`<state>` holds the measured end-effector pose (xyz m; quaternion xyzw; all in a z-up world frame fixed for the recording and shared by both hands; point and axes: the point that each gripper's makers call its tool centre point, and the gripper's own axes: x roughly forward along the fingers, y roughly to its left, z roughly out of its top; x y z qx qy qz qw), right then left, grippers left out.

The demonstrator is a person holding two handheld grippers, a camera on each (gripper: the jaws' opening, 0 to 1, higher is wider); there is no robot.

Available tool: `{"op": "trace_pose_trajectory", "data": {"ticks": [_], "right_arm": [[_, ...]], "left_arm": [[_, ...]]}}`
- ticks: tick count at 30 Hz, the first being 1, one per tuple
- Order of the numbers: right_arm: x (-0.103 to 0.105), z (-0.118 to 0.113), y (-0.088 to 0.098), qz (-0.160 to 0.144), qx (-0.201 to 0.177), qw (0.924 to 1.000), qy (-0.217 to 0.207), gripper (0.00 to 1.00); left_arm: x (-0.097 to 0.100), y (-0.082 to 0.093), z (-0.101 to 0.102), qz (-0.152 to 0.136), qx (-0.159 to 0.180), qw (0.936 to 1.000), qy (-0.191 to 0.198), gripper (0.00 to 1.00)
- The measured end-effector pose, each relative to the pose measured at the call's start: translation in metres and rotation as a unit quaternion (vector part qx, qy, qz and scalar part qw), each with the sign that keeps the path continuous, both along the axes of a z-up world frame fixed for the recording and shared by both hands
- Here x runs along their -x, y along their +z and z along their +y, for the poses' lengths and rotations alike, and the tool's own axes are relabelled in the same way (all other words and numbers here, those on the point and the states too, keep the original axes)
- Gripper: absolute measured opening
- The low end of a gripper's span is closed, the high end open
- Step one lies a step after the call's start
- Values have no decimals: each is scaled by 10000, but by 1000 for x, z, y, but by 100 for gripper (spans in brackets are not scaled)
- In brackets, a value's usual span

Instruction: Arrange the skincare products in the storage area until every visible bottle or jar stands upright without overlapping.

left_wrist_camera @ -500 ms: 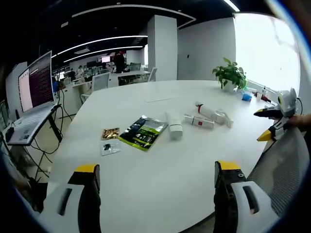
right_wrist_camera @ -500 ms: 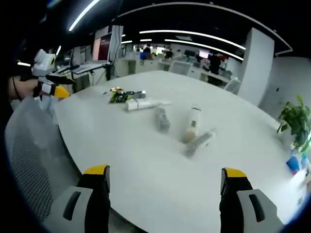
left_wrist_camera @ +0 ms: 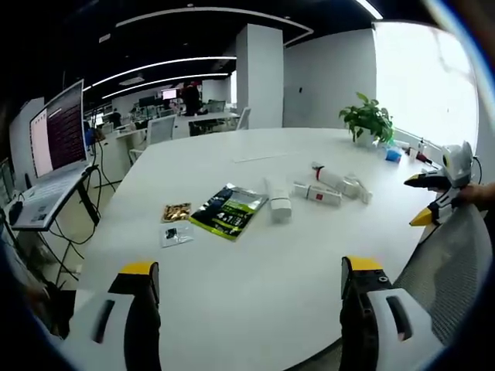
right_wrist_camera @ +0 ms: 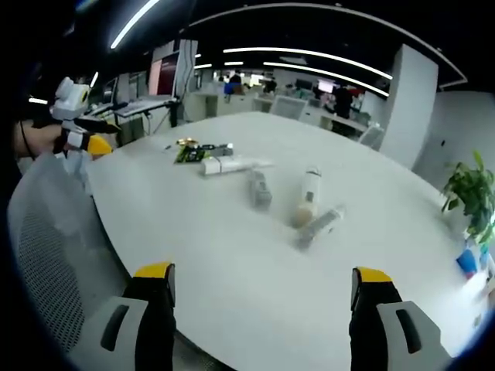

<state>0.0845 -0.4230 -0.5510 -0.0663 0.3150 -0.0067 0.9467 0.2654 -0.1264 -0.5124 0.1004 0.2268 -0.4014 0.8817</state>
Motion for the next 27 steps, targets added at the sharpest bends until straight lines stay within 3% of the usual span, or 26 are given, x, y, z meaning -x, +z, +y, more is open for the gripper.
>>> {"op": "trace_pose_trajectory", "data": {"ticks": [27], "right_arm": [[1, -1, -2, 25, 16, 10000, -10, 98]], "left_arm": [[1, -3, 0, 23, -109, 9999, -65, 90]]}}
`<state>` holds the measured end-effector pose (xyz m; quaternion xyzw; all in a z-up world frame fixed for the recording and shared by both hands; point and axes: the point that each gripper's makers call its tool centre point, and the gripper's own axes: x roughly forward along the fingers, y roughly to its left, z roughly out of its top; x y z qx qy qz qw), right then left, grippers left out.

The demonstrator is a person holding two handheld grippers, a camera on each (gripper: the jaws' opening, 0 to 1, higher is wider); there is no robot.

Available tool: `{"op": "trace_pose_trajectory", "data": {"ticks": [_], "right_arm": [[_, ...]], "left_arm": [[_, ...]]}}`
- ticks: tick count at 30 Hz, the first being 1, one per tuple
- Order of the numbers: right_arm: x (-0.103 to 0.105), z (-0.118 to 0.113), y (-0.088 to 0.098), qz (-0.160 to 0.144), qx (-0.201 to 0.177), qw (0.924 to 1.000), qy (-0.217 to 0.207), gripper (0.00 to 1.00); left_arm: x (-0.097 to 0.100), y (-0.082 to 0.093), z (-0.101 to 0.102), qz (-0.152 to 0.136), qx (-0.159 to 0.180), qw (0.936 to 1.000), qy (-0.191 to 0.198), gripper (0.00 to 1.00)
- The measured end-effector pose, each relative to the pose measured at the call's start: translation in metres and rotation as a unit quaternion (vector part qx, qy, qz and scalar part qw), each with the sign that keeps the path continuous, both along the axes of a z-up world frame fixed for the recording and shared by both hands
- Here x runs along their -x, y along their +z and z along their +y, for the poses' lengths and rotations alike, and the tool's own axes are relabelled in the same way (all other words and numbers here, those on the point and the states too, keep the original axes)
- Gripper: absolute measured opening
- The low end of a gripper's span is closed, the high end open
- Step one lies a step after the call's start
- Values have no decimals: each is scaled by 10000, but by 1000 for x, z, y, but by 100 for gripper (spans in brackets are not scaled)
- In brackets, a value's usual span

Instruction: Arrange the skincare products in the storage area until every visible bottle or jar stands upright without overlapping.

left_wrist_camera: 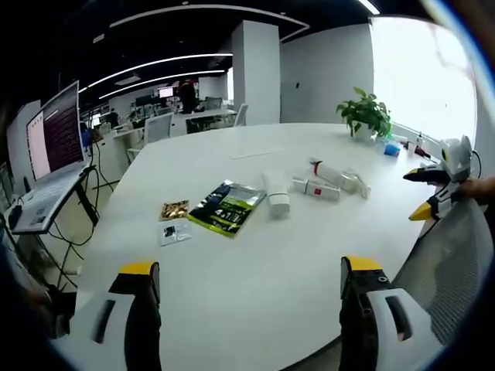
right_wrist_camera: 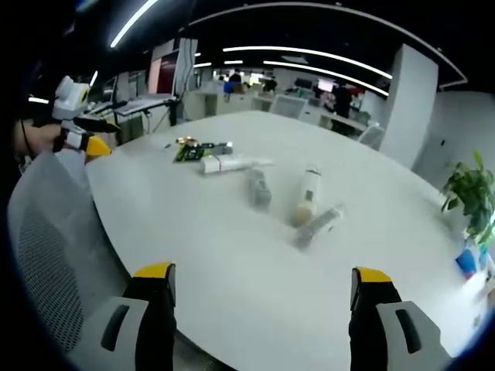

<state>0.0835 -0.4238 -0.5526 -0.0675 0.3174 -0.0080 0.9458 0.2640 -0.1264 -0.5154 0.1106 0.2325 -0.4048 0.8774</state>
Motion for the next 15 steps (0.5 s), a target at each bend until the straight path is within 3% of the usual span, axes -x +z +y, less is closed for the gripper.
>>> {"op": "trace_pose_trajectory", "data": {"ticks": [15], "right_arm": [[1, 1, 0, 33, 11, 10000, 20, 98]], "left_arm": [[0, 1, 1, -14, 16, 10000, 40, 90]]}}
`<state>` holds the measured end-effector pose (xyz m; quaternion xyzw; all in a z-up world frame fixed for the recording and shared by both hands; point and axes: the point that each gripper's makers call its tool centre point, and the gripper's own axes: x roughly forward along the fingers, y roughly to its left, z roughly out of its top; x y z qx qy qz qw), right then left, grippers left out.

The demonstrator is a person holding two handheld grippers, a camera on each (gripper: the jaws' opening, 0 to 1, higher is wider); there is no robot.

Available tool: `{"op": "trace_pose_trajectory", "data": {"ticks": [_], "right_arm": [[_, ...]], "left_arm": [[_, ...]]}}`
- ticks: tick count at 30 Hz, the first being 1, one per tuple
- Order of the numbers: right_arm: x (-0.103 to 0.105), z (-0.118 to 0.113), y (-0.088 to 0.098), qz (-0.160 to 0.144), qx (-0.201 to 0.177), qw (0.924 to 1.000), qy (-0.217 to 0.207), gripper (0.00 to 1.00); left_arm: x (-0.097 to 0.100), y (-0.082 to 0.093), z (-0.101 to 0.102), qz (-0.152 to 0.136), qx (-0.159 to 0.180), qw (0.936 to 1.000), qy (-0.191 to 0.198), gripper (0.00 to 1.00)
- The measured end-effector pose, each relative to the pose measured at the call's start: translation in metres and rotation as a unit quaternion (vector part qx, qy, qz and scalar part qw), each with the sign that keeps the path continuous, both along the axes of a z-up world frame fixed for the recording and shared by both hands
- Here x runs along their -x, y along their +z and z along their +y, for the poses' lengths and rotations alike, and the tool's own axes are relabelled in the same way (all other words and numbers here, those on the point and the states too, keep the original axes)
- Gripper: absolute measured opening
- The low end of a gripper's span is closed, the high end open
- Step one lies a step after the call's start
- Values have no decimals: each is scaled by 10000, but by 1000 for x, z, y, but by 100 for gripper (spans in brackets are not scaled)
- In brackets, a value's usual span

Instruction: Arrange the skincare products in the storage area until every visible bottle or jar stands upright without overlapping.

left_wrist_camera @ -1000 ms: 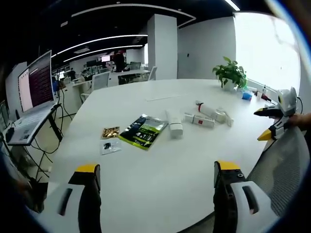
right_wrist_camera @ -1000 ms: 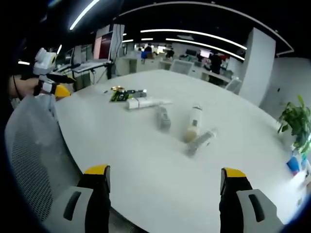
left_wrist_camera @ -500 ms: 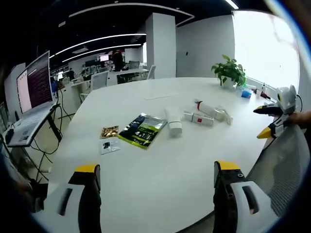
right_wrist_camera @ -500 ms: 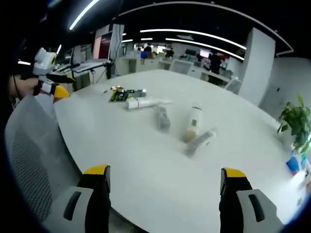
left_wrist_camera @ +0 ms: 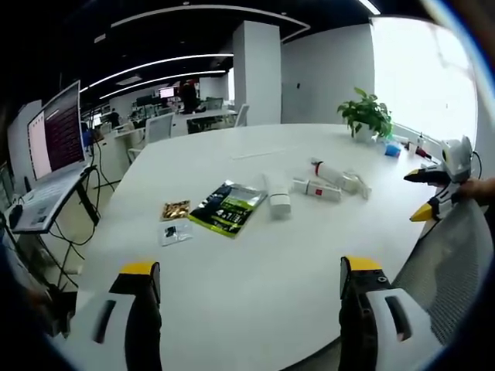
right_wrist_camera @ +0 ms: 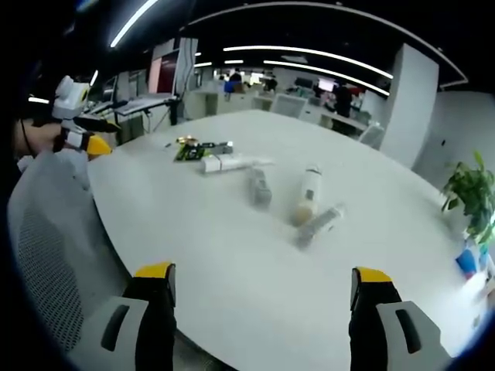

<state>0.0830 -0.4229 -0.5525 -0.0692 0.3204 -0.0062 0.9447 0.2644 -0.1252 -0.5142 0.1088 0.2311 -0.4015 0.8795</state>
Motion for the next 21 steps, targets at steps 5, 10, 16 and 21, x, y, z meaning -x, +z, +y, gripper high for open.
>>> {"op": "trace_pose_trajectory", "data": {"ticks": [5, 10, 16, 21], "right_arm": [[0, 0, 0, 7, 0, 10000, 4, 98], [0, 0, 0, 5, -6, 10000, -10, 98], [1, -2, 0, 15, 0, 10000, -49, 99], [1, -2, 0, 31, -3, 10000, -68, 99]], "left_arm": [[1, 2, -1, -6, 1, 10000, 10, 90], [0, 2, 0, -13, 11, 10000, 20, 90], [-1, 8, -6, 35, 101, 9999, -17, 90], [-1, 9, -10, 83, 37, 9999, -123, 90]]}}
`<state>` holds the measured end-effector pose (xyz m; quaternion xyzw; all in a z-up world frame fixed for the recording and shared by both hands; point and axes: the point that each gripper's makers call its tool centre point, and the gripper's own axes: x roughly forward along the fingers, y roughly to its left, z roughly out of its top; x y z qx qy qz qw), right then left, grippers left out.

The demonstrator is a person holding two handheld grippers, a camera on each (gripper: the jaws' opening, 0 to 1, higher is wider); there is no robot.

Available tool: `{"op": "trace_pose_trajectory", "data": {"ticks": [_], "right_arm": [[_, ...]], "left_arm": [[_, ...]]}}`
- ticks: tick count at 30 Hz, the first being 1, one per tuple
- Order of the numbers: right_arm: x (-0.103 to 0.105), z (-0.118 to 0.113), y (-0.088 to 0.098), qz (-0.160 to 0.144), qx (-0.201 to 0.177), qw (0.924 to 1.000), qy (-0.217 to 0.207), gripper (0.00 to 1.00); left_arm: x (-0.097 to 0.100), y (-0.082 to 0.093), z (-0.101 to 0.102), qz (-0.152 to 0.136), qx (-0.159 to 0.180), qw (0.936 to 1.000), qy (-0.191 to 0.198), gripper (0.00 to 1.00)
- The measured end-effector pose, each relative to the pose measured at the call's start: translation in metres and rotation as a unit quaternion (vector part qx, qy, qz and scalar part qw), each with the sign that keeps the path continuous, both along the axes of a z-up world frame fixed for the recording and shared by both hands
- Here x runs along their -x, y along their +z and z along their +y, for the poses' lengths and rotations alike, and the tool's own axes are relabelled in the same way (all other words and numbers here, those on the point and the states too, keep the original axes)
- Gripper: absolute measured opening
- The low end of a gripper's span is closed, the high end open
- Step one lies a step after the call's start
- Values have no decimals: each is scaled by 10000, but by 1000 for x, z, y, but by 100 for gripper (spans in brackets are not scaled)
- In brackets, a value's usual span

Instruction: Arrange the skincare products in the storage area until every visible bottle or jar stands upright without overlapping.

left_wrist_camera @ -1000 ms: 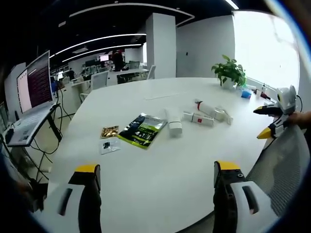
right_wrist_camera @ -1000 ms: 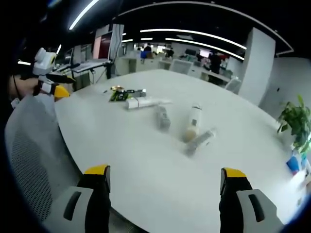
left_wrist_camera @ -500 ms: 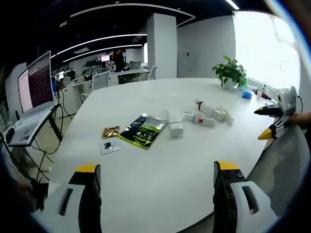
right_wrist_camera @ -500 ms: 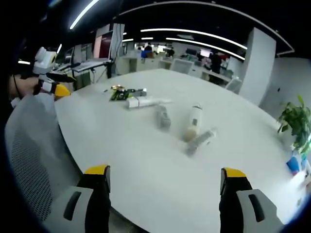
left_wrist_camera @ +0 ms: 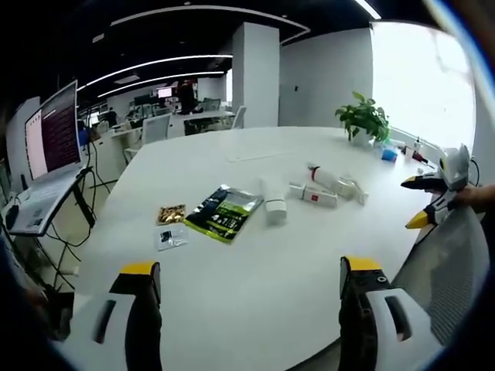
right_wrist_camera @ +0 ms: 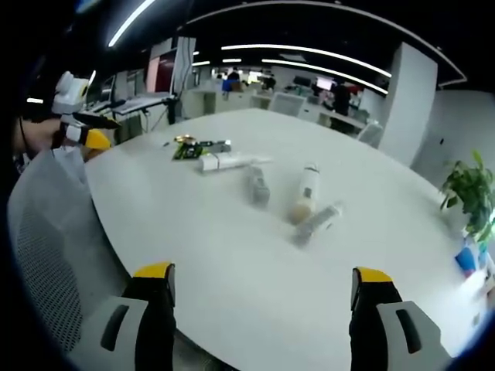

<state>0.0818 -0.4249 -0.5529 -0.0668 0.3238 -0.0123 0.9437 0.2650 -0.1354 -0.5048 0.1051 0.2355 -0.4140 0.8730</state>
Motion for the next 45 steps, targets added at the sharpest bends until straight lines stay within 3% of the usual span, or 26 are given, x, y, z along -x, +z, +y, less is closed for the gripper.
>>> {"op": "trace_pose_trajectory", "data": {"ticks": [7, 12, 17, 33, 45], "right_arm": [[0, -1, -1, -2, -30, 10000, -47, 99], [0, -3, -1, -32, -49, 9999, -85, 99], [0, -3, 0, -60, -67, 9999, -104, 99], [1, -3, -2, -11, -90, 9999, -105, 98], [2, -2, -6, 105, -98, 9999, -73, 98]], "left_arm": [[-12, 4, -15, 139, 106, 9998, -66, 90], [-18, -2, -38, 222, -154, 9986, -457, 83], [-21, -6, -61, 358, -216, 9972, -627, 83], [-40, -23, -97, 650, -597, 9911, -994, 78], [-67, -34, -144, 1018, -608, 9844, -1300, 75]]}}
